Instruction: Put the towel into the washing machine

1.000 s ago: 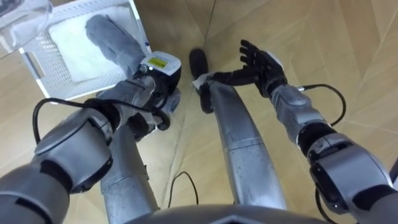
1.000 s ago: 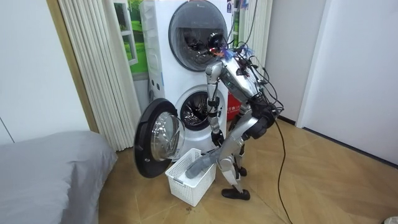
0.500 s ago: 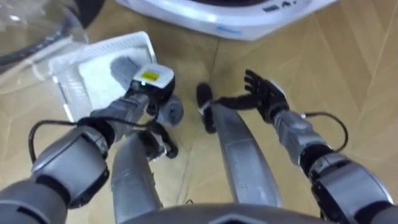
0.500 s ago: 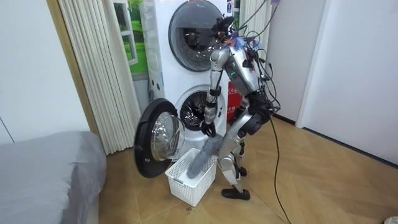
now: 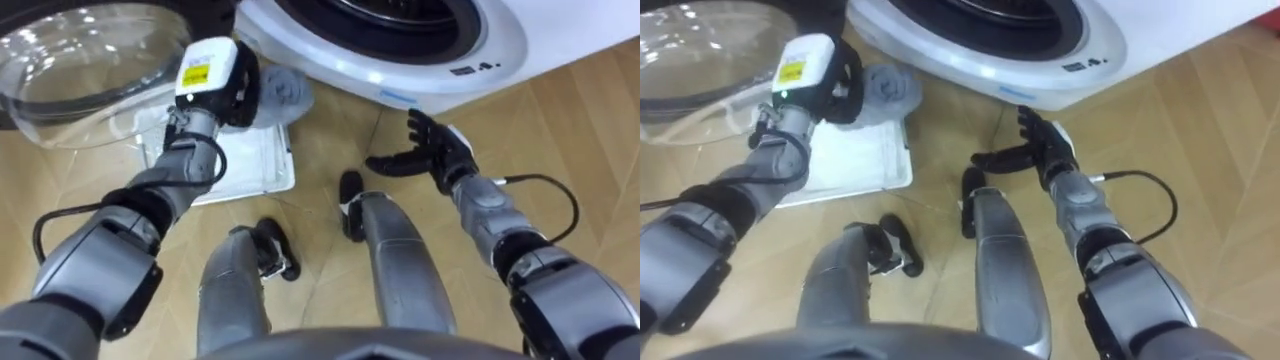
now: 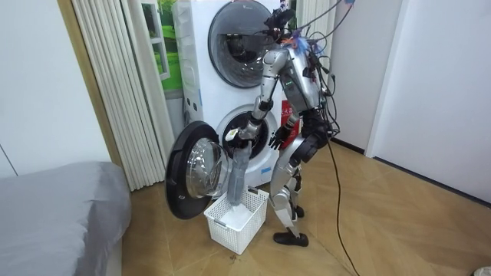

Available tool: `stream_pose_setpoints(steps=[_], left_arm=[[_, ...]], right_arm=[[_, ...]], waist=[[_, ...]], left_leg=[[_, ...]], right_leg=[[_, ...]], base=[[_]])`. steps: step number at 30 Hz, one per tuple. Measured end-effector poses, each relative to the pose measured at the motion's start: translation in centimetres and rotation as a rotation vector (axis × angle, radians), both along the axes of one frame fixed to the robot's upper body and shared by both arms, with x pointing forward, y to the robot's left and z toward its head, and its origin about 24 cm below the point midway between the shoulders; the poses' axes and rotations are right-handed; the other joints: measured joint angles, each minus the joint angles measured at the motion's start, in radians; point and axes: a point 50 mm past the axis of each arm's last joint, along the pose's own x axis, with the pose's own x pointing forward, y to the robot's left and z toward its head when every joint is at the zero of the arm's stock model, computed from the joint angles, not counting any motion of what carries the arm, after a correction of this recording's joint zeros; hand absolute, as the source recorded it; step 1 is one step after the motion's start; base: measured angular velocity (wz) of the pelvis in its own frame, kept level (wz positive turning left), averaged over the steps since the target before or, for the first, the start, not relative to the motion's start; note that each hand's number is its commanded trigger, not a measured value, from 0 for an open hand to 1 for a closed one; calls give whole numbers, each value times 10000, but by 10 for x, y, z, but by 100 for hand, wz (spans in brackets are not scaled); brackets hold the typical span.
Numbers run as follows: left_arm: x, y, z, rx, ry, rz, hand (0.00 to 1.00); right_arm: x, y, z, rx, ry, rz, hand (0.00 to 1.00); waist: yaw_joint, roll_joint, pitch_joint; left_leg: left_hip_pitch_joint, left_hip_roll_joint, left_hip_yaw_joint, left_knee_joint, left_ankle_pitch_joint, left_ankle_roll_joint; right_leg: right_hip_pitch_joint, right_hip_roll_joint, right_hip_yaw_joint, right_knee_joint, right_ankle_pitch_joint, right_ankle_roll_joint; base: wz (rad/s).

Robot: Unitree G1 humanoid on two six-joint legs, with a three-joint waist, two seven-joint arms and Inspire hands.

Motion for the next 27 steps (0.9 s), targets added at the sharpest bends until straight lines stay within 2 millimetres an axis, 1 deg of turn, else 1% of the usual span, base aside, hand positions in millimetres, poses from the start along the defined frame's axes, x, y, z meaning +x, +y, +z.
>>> stream_pose_setpoints(steps=[1, 2, 3, 4, 5, 6, 7, 9, 10, 12, 13, 14, 16, 18, 20, 22, 24, 27], left_arm=[[-1, -2, 0, -659, 251, 67, 100], [-1, -4, 0, -1011, 380, 75, 100], [0, -8, 1, -1716, 648, 42, 100], [0, -10, 2, -2037, 801, -7, 100], [0, -14, 2, -2727, 1098, -84, 100], [-2, -18, 1, -3431, 1473, -169, 100], [-3, -19, -1, -3748, 1668, -207, 100], [-6, -26, -5, -4881, 2536, -549, 100], [-6, -28, -6, -5176, 2737, -624, 100], [-11, -35, -11, -6036, 3555, -1101, 100], [-15, -39, -14, -6599, 3963, -1307, 100], [-18, -41, -16, -6928, 4178, -1424, 100], [-30, -48, -26, -8257, 5108, -1748, 100], [-35, -54, -29, -8925, 5667, -2039, 100], [-36, -57, -30, -9338, 6000, -2271, 100], [-37, -56, -31, -9616, 6313, -2416, 100], [-40, -54, -34, -10329, 6785, -2423, 100], [-43, -55, -36, -11268, 7247, -2502, 100]], right_arm=[[1, 1, 1, -121, -103, 179, 0], [2, 2, 2, -228, -152, 293, 0], [2, 2, 2, -404, -173, 478, 0], [2, 3, 2, -446, -169, 532, 0], [3, 4, 3, -474, -180, 612, 0], [3, 4, 2, -480, -175, 647, 0], [3, 4, 2, -490, -174, 672, 0], [3, 4, 3, -506, -183, 678, 0], [3, 4, 3, -509, -196, 658, 0], [3, 4, 3, -525, -189, 704, 0], [2, 5, 2, -534, -152, 830, 0], [2, 5, 2, -510, -128, 870, 0], [2, 7, 2, -391, -103, 1060, 0], [4, 9, 4, -307, -217, 1157, 0], [5, 10, 6, -324, -319, 1249, 0], [4, 11, 5, -456, -298, 1389, 0], [1, 12, 3, -433, -218, 1411, 0], [-4, 13, -1, -368, -56, 1411, 0]], waist=[[40, -4, -20], [74, -1, -25], [113, 0, -26], [145, 2, -28], [204, 5, -39], [250, 10, -89], [257, 14, -122], [311, 17, -172], [322, 12, -191], [362, 13, -338], [352, 25, -375], [348, 19, -378], [368, 21, -418], [375, 62, -443], [403, 61, -443], [425, 63, -444], [418, 62, -444], [415, 63, -444]], left_leg=[[44, -57, 0, -63, 31, -2], [47, -88, -4, -103, 59, 2], [46, -131, -13, -166, 110, 9], [44, -137, -16, -178, 122, 13], [44, -143, -24, -187, 129, 11], [55, -159, -26, -206, 138, 9], [60, -164, -26, -210, 143, 10], [142, -169, -54, -206, 145, 9], [155, -172, -58, -211, 145, 9], [181, -177, -70, -222, 147, 14], [249, -175, -117, -255, 167, 21], [313, -171, -132, -276, 171, 15], [552, -174, -158, -390, 188, -9], [573, -169, -218, -423, 214, -13], [566, -174, -237, -424, 228, -11], [585, -173, -236, -442, 232, -17], [619, -174, -209, -498, 239, -23], [606, -157, -193, -541, 239, -27]], right_leg=[[14, -43, 7, 10, -19, 4], [12, -73, 0, 6, -21, 6], [11, -106, -17, -17, -21, 6], [13, -117, -28, -20, -20, 5], [21, -121, -30, -24, -19, 5], [24, -134, -28, -21, -19, 5], [29, -142, -31, -17, -19, 6], [136, -156, -76, -29, -22, 10], [152, -156, -77, -35, -22, 10], [202, -173, -114, -71, -21, 12], [322, -167, -171, -158, -17, 11], [404, -159, -190, -180, -14, 10], [674, -109, -228, -388, 9, 8], [764, -97, -297, -508, 57, 3], [768, -86, -313, -505, 61, 0], [788, -82, -320, -508, 60, 0], [788, -69, -303, -532, 60, -1], [777, -55, -298, -599, 60, -4]], base=[[4], [9], [9], [8], [4], [0], [0], [0], [0], [3], [7], [7], [0], [3], [4], [0], [0], [-3]])
